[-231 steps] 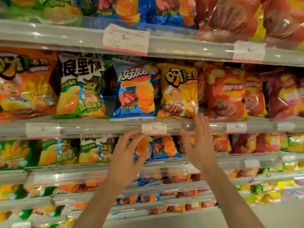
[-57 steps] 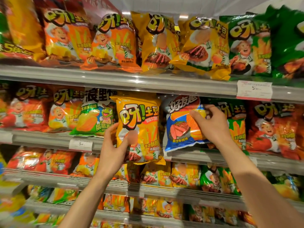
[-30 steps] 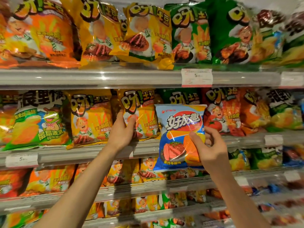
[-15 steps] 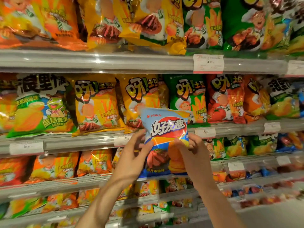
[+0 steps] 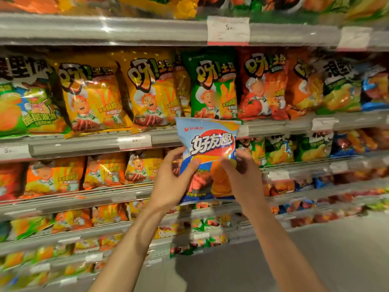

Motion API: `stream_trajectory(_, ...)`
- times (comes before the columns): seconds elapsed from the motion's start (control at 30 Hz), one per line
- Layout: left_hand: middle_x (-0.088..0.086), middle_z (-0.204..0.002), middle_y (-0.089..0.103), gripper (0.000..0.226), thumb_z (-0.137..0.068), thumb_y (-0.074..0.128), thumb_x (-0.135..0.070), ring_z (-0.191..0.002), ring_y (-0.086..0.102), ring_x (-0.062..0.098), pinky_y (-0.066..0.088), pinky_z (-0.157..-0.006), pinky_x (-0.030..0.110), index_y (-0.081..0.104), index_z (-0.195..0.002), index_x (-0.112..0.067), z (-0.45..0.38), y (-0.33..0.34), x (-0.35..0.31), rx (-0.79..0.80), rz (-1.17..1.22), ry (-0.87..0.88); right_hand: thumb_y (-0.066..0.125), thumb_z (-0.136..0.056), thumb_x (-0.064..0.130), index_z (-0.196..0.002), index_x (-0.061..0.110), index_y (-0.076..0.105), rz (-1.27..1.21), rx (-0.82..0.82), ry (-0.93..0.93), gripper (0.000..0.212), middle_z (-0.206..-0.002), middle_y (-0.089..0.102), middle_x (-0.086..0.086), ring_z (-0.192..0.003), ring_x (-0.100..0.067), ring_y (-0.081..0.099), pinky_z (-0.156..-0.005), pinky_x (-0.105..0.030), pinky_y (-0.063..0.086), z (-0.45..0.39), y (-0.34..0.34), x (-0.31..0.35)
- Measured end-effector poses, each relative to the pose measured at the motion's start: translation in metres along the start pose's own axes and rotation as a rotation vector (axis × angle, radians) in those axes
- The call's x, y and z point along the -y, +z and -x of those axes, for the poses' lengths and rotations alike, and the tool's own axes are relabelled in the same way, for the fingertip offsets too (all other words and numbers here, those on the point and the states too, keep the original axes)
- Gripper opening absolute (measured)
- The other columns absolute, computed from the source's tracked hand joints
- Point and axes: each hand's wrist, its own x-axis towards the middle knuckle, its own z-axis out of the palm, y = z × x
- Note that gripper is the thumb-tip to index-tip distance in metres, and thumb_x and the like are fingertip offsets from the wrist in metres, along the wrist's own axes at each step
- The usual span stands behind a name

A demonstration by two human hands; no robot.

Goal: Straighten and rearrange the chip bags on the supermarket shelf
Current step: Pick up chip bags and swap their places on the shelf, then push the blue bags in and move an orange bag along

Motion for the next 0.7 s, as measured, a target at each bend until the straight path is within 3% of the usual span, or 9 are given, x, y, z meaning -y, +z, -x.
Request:
stream_trajectory(0.1, -0.014, -0.123, 0.062, 0.058, -0.081, 0.07, -0.057, -0.108, 0.063, 0.007, 0.058, -0.085, 0.038, 0.054, -0.131, -0.031, 0.011, 0.047, -0.015, -0.011, -0.043, 0.016, 0.069, -0.095, 0.027, -0.101, 0.019, 0.057, 0.004, -0.003, 0.001, 0.015, -0.059, 0.044, 0.013, -0.05, 0.001, 0.041, -0.052, -0.012, 0.035, -0.005, -0.051, -0.008)
stream_trajectory(0.2, -0.011, -0.123, 0.064, 0.055, -0.083, 0.073, -0.05, -0.107, 0.062, 0.002, 0.058, -0.085, 0.033, 0.055, -0.13, -0.029, 0.023, 0.108, -0.032, -0.028, -0.046, 0.048, 0.069, -0.095, 0.026, -0.109, 0.018, 0.055, -0.035, -0.011, 0.033, 0.022, -0.055, 0.047, 0.021, -0.049, 0.003, 0.042, -0.052, -0.013, 0.035, -0.01, -0.115, -0.017)
stream_trajectory(0.27, -0.015, -0.126, 0.06, 0.055, -0.084, 0.073, -0.05, -0.108, 0.059, -0.002, 0.057, -0.087, 0.034, 0.053, -0.132, -0.031, 0.031, 0.152, -0.045, 0.001, -0.056, 0.067, 0.071, -0.094, 0.031, -0.119, 0.026, 0.052, -0.08, -0.023, 0.066, 0.032, -0.072, 0.054, 0.024, -0.063, 0.006, 0.05, -0.057, -0.011, 0.038, -0.012, -0.162, -0.029)
stream_trajectory(0.33, -0.023, -0.124, 0.056, 0.056, -0.083, 0.072, -0.053, -0.11, 0.056, -0.006, 0.056, -0.091, 0.035, 0.053, -0.132, -0.033, 0.039, 0.195, -0.056, 0.037, -0.063, 0.081, 0.072, -0.092, 0.037, -0.122, 0.032, 0.051, -0.063, -0.057, 0.089, 0.038, -0.096, 0.058, 0.019, -0.085, 0.002, 0.056, -0.068, -0.018, 0.045, -0.011, -0.208, -0.035)
stream_trajectory(0.47, -0.021, -0.128, 0.054, 0.057, -0.083, 0.071, -0.057, -0.117, 0.055, 0.003, 0.052, -0.096, 0.036, 0.052, -0.133, -0.036, 0.043, 0.272, -0.08, 0.124, -0.07, 0.098, 0.073, -0.089, 0.044, -0.12, 0.035, 0.054, -0.016, -0.143, 0.104, 0.038, -0.111, 0.062, 0.012, -0.106, -0.011, 0.062, -0.087, -0.038, 0.055, -0.017, -0.291, -0.047)
stream_trajectory(0.57, -0.025, -0.122, 0.053, 0.059, -0.083, 0.072, -0.054, -0.11, 0.056, -0.001, 0.05, -0.087, 0.027, 0.053, -0.133, -0.033, 0.036, 0.323, -0.1, 0.172, -0.059, 0.131, 0.075, -0.084, 0.053, -0.123, 0.033, 0.06, -0.003, -0.178, 0.115, 0.046, -0.117, 0.067, 0.004, -0.109, -0.017, 0.065, -0.091, -0.047, 0.057, -0.032, -0.342, -0.057)
stream_trajectory(0.7, -0.019, -0.128, 0.055, 0.055, -0.082, 0.073, -0.054, -0.109, 0.055, -0.004, 0.053, -0.088, 0.026, 0.054, -0.131, -0.037, 0.021, 0.387, -0.114, 0.215, -0.035, 0.157, 0.073, -0.089, 0.042, -0.121, 0.032, 0.059, -0.012, -0.24, 0.095, 0.037, -0.113, 0.066, 0.009, -0.105, -0.006, 0.064, -0.076, -0.021, 0.053, -0.053, -0.4, -0.064)
